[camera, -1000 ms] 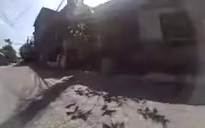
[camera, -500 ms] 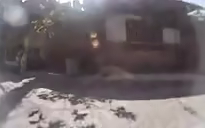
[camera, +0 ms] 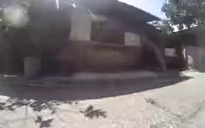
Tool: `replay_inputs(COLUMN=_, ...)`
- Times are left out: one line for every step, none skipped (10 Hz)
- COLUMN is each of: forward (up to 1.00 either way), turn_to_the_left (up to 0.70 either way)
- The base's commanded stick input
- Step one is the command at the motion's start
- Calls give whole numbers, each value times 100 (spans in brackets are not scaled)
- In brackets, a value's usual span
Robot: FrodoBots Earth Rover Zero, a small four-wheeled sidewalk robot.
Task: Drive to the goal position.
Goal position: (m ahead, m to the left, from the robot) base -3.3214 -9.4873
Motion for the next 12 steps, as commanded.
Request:
replay_inputs(forward=0, turn_to_the_left=-100)
replay_inputs(forward=0, turn_to_the_left=-100)
replay_inputs(forward=0, turn_to_the_left=-100)
replay_inputs(forward=0, turn_to_the_left=-100)
replay_inputs(forward=0, turn_to_the_left=-100)
replay_inputs(forward=0, turn_to_the_left=-100)
replay_inputs(forward=0, turn_to_the_left=-87)
replay_inputs(forward=0, turn_to_the_left=-25)
replay_inputs(forward=0, turn_to_the_left=0)
replay_inputs(forward=0, turn_to_the_left=0)
replay_inputs(forward=0, turn_to_the_left=0)
replay_inputs(forward=0, turn_to_the_left=0)
